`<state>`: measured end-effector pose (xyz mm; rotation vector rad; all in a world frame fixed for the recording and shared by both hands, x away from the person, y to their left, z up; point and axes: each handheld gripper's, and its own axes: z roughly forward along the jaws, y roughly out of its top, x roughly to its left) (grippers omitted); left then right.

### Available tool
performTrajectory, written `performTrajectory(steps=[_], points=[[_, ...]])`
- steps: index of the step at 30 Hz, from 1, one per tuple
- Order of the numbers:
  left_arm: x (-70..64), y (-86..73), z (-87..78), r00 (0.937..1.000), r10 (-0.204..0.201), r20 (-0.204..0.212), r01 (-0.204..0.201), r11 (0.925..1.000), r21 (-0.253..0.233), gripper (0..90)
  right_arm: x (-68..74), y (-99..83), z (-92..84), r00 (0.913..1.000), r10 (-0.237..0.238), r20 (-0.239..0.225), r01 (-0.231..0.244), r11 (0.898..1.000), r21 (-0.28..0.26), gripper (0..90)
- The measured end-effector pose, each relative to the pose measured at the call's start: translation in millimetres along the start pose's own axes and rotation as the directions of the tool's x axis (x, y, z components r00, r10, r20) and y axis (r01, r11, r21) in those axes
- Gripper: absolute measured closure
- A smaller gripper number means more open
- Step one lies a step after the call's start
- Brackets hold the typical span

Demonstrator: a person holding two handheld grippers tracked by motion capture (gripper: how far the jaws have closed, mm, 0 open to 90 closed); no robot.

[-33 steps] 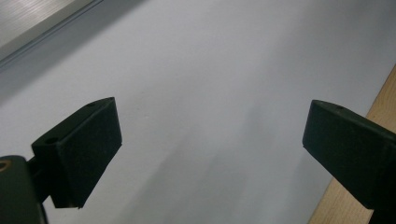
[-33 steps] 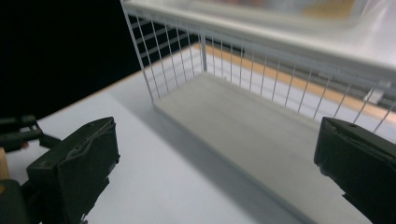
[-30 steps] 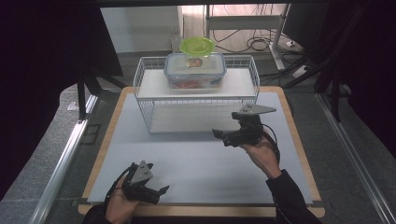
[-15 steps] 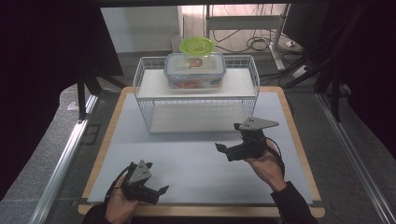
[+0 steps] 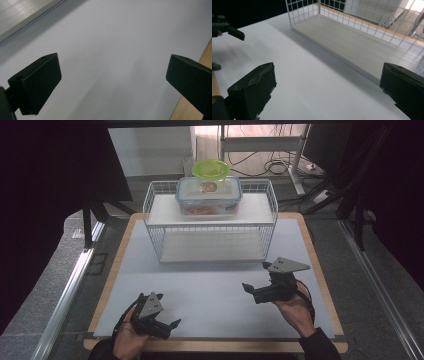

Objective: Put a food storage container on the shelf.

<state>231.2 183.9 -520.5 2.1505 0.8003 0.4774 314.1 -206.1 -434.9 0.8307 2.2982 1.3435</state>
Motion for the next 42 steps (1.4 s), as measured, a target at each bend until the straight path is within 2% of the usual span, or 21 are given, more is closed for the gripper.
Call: performTrajectory(steps=[10,15,24,34,42], points=[[-0.4,-0.1,0.4,1.0,0.002,-0.002,-0.002,1.0,0.0,0.0,-7.7,-33.8,-11.7,0.9986,0.029,0.045,-0.03,0.999,0.026,0.3],[-0.2,-0.3,1.0,1.0,0.003,-0.004,-0.003,1.0,0.004,0.0,-8.5,-44.7,-16.1,0.9973,0.023,0.07,-0.027,0.999,0.045,0.3],[-0.6,-0.3,1.8,1.0,0.007,-0.006,-0.007,0.9999,0.008,0.0,-10.0,-61.7,-19.8,0.9942,0.044,0.099,-0.05,0.996,0.068,0.2],[-1.0,-1.0,4.0,0.9999,0.012,-0.007,-0.011,0.9996,0.027,0.0,-10.4,-78.9,-17.5,0.9939,0.059,0.093,-0.072,0.987,0.145,0.2],[-0.9,-0.7,4.6,0.9999,0.012,-0.01,-0.012,0.9995,0.029,0.0,-11.5,-83.8,-13.6,0.9936,0.065,0.092,-0.081,0.978,0.19,0.3]])
